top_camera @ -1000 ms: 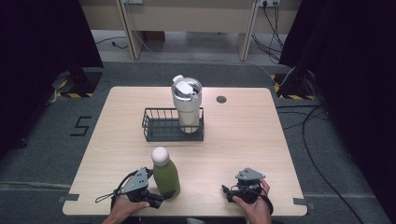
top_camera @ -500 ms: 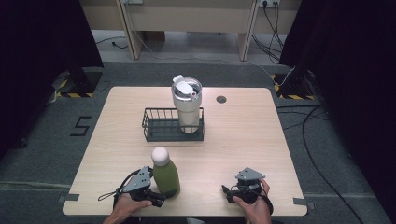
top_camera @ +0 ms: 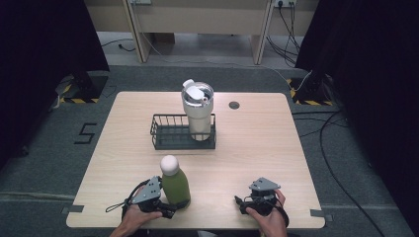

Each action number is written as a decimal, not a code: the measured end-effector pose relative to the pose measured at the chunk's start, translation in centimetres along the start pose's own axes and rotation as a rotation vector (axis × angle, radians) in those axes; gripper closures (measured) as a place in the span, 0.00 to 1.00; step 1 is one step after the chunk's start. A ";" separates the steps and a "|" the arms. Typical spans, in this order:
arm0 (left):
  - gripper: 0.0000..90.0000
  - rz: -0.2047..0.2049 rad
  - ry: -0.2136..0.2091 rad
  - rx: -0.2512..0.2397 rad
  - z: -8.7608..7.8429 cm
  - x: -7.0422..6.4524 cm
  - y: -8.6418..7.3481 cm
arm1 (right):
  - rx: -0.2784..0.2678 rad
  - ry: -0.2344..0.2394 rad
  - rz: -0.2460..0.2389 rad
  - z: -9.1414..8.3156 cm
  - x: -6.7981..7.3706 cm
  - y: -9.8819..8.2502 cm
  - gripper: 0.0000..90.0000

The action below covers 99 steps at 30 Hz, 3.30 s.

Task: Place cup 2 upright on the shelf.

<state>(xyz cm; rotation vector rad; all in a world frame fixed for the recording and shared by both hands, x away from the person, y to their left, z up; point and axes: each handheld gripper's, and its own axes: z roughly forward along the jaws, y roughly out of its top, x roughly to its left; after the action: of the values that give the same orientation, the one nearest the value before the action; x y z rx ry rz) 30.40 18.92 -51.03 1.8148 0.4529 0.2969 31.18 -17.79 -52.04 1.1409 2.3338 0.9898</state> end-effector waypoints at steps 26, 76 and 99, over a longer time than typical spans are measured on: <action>0.23 -0.045 0.056 -0.014 -1.7 1.7 1.7 | 0.001 0.001 0.002 0.0 0.0 0.0 0.14; 0.23 -0.074 0.192 0.005 -2.8 7.5 6.3 | 0.002 0.008 -0.002 0.2 0.1 0.2 0.13; 0.23 -0.067 0.195 -0.009 -2.4 9.8 10.2 | 0.003 0.008 -0.005 0.2 0.1 0.2 0.13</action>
<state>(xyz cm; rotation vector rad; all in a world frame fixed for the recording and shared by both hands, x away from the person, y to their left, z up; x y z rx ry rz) 39.71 22.94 -40.83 1.7656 0.6466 0.4310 31.34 -17.56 -52.04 1.1339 2.3434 0.9916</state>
